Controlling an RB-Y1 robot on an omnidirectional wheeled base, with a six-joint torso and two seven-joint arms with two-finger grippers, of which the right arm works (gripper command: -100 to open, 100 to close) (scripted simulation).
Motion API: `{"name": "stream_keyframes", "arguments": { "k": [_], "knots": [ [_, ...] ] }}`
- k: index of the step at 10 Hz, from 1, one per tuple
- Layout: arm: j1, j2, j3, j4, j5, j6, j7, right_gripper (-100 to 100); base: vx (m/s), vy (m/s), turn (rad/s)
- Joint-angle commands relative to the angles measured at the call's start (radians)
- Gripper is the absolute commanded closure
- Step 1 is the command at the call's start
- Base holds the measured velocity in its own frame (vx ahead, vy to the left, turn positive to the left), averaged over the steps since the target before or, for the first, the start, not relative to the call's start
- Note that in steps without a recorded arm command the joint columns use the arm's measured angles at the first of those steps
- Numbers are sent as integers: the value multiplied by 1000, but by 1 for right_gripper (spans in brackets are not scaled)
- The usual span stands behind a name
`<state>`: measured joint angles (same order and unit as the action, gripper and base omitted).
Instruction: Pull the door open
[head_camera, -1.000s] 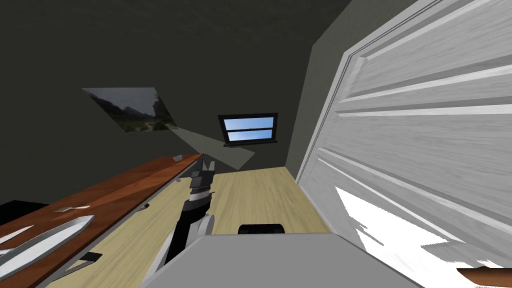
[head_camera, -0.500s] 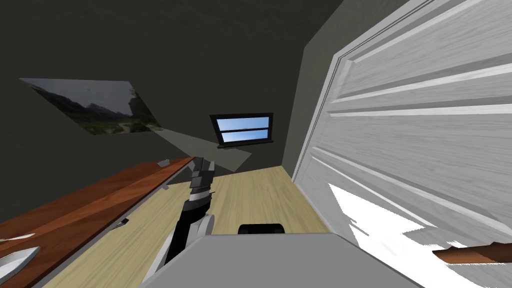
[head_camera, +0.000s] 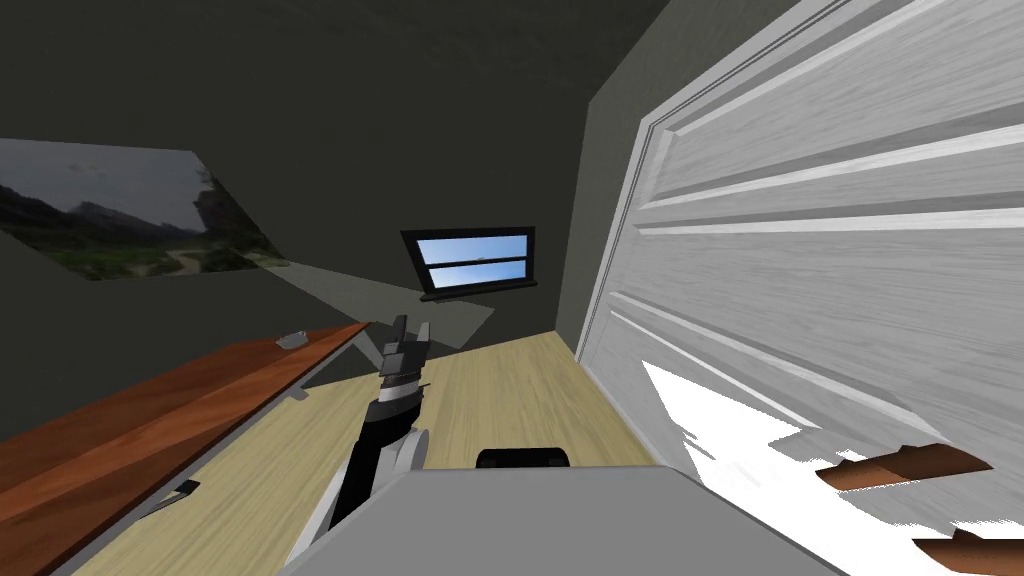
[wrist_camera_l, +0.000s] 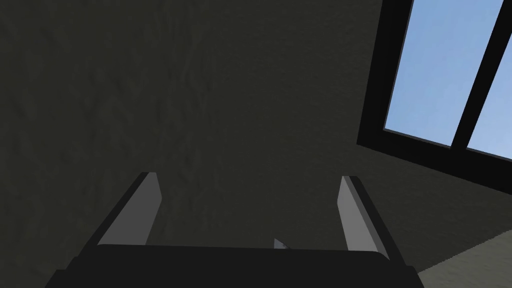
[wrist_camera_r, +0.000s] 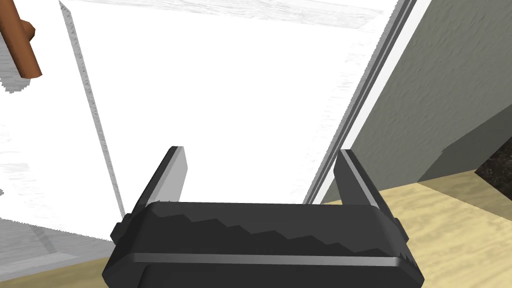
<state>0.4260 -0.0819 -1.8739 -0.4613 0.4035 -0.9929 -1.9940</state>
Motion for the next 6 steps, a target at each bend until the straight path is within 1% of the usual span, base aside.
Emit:
{"name": "stream_keyframes", "arguments": {
  "k": [1,2,3,4,5,6],
  "knots": [
    [24,-3,5,29,4,-27,-10,-100,63,-29,-153],
    [43,2,10,39,9,-44,-24,-100,107,-66,-204],
    [43,2,10,54,9,-44,-24,-100,88,-62,-93],
    [43,2,10,39,9,-44,-24,-100,34,-35,14],
    [66,10,20,52,18,-70,-45,-100,94,-104,-169],
    [74,12,24,57,21,-79,-52,-100,123,-143,-188]
  ]
}}
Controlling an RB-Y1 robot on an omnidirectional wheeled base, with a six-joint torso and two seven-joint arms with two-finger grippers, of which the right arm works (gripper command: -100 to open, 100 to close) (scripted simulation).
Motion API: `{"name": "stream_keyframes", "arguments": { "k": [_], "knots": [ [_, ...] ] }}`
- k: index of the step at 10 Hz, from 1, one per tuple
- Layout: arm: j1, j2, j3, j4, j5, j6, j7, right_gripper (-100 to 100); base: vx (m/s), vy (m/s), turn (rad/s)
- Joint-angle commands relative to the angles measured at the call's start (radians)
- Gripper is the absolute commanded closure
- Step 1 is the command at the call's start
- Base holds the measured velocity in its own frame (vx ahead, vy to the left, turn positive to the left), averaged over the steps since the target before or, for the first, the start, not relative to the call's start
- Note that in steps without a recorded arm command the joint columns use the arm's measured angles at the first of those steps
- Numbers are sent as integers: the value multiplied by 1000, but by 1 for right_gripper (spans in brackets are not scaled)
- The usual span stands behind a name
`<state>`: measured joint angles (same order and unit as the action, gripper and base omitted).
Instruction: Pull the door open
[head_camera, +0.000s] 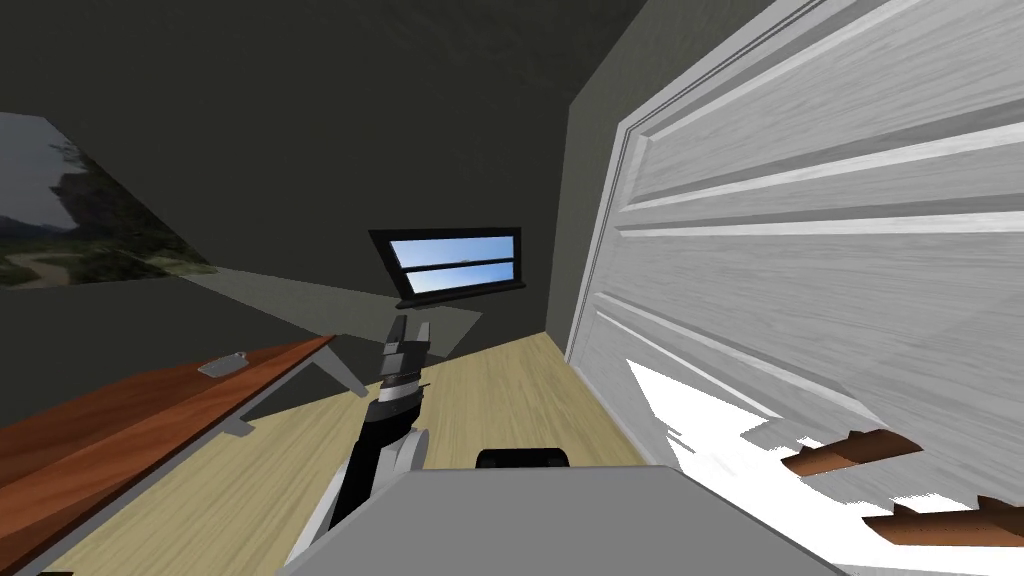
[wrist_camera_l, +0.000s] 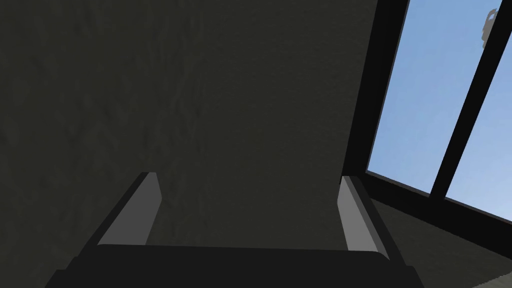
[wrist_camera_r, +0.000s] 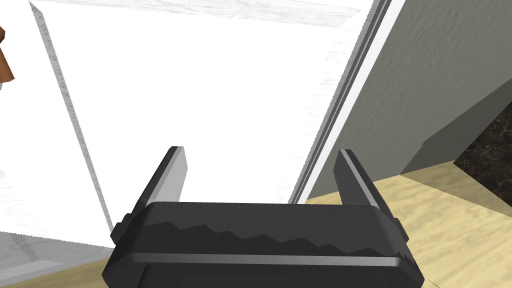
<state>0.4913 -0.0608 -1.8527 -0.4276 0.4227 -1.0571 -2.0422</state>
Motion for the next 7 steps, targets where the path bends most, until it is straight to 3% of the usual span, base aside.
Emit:
{"name": "stream_keyframes", "arguments": {
  "k": [1,5,7],
  "knots": [
    [12,-6,9,28,8,-28,-13,-100,154,-152,-67],
    [11,-1,33,38,27,-68,-38,-100,116,-163,3],
    [-5,-3,48,38,37,-85,-47,-100,62,-187,59]
  ]
}}
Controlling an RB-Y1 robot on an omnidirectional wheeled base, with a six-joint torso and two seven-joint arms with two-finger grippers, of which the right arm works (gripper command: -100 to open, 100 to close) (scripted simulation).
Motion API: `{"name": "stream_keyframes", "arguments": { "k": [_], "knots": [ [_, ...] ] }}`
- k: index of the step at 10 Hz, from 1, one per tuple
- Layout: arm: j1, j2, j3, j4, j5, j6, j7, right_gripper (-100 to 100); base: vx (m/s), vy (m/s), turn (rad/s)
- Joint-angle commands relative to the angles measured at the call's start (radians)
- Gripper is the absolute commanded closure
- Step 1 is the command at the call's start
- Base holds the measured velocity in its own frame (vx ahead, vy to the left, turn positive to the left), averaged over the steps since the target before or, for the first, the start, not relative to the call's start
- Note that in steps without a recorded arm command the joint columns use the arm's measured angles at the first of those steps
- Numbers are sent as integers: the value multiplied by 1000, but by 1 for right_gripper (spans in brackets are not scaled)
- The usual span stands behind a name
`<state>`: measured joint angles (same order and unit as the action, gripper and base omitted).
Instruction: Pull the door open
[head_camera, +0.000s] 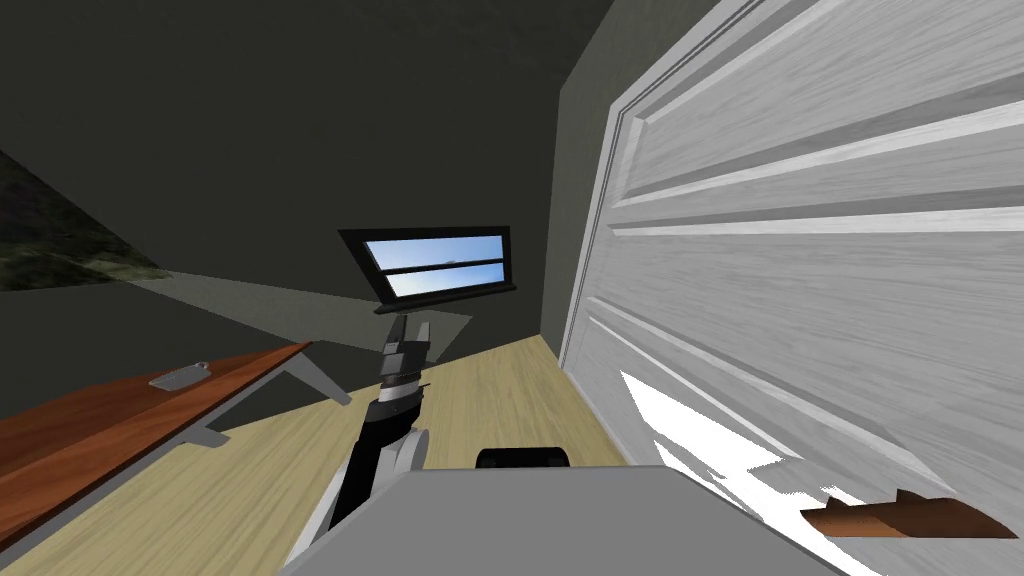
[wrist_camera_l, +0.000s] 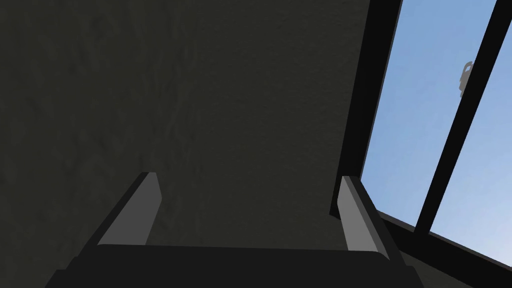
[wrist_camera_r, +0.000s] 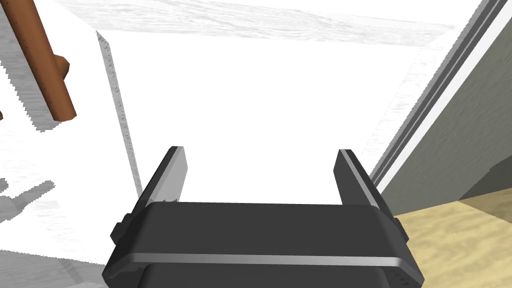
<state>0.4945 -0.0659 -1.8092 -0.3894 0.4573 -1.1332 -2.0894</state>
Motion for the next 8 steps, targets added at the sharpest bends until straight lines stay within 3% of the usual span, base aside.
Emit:
{"name": "stream_keyframes", "arguments": {
  "k": [1,4,5,8],
  "knots": [
    [-14,1,9,0,6,-15,-2,-100,79,-193,75],
    [-31,-2,21,19,14,-26,-7,-100,50,-138,60],
    [-52,-9,34,-4,23,-36,-10,-100,54,-120,109],
    [-81,-18,51,-9,33,-49,-14,-100,41,-153,102]
  ]
}}
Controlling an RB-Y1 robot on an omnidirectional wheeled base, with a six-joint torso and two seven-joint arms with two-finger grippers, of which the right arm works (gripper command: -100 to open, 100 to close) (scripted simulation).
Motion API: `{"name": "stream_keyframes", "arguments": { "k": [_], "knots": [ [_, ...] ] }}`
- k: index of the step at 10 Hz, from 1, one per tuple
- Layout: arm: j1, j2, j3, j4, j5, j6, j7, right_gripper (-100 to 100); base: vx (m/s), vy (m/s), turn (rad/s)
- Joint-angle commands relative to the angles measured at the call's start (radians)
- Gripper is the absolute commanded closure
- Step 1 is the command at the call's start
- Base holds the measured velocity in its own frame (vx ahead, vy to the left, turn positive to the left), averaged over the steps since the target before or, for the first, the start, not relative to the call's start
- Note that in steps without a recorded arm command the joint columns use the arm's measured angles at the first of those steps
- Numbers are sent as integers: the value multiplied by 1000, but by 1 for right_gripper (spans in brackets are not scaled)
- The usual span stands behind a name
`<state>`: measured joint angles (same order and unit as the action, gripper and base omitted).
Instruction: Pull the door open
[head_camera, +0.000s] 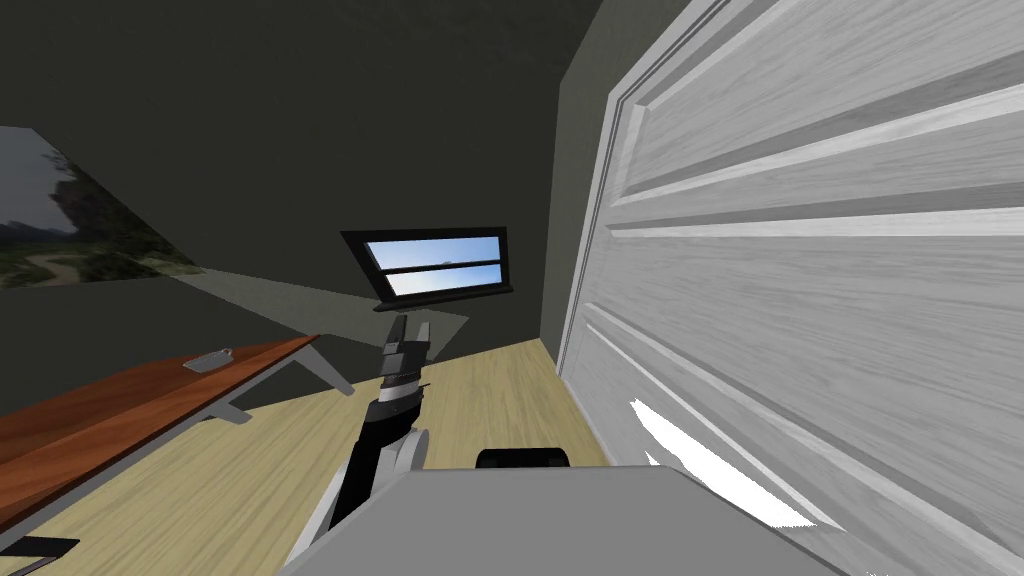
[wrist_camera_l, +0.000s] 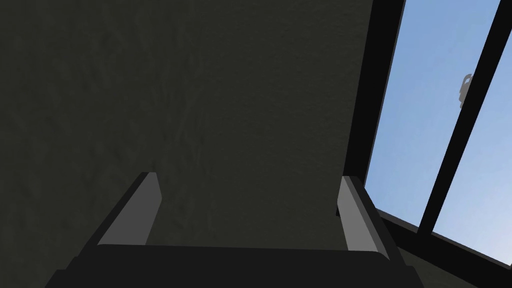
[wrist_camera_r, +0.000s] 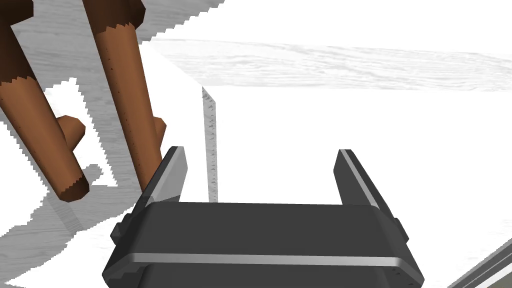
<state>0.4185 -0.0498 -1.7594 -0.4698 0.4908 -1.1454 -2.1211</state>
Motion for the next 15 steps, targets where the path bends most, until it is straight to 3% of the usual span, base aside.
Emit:
{"name": "stream_keyframes", "arguments": {
  "k": [1,3,4,7,8,9,10,11,15],
  "knots": [
    [-5,-34,1,50,0,-36,18,-100,58,-118,78],
    [-5,-34,1,71,0,-36,18,-100,24,-21,-12],
    [-33,-45,16,66,8,-45,16,-100,75,-97,173],
    [-33,-45,16,74,8,-45,16,-100,40,-81,34],
    [-58,-54,29,61,16,-53,14,-100,37,-84,114],
    [-58,-54,29,59,16,-53,14,-100,53,-120,138],
    [-57,-38,28,36,15,-35,8,-100,18,-49,26],
    [-57,-38,28,36,15,-35,8,100,-3,6,-18],
    [-57,-38,28,36,15,-35,8,100,-2,11,2]
  ]
}}
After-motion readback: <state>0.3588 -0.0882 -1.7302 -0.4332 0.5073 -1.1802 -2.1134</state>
